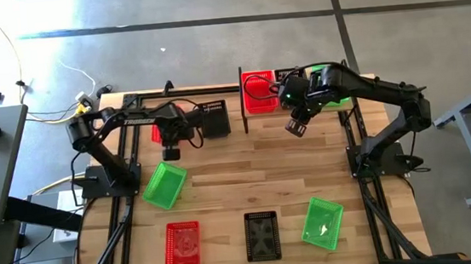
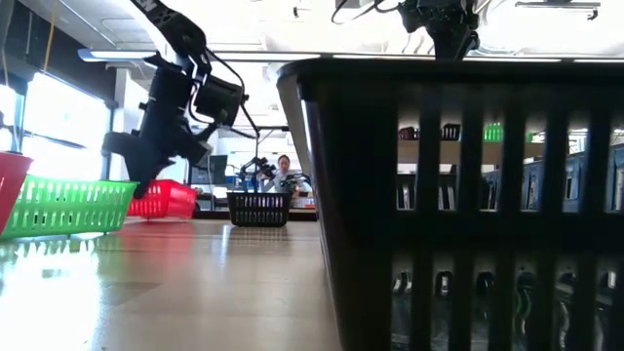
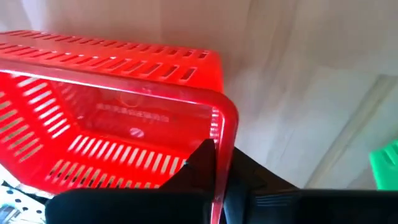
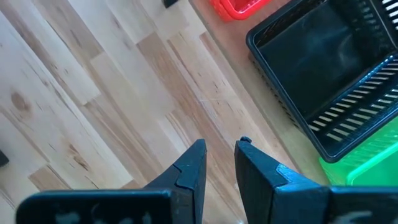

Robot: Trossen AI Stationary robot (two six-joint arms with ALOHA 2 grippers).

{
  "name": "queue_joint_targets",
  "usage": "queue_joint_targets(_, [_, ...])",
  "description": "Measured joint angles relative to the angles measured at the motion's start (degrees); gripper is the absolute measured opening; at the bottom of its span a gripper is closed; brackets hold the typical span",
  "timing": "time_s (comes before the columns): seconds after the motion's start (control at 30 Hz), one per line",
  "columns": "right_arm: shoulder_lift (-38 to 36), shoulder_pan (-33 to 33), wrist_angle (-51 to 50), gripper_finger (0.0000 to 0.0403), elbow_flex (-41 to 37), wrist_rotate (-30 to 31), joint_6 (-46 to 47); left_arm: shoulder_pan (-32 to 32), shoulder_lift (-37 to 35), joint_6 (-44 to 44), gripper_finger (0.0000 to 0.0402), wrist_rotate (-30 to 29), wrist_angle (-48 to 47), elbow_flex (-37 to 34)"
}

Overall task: Stack baskets on shelf by color
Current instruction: Stack the top red bin on top of the red bin on the shelf

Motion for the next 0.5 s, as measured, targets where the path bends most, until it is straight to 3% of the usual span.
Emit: queue_joint_targets(0.5, [0.0, 6.4, 5.3, 0.0069, 0.0, 2.5, 5.7, -11.0, -16.0, -9.5, 0.0002, 0.0, -5.0, 0.0])
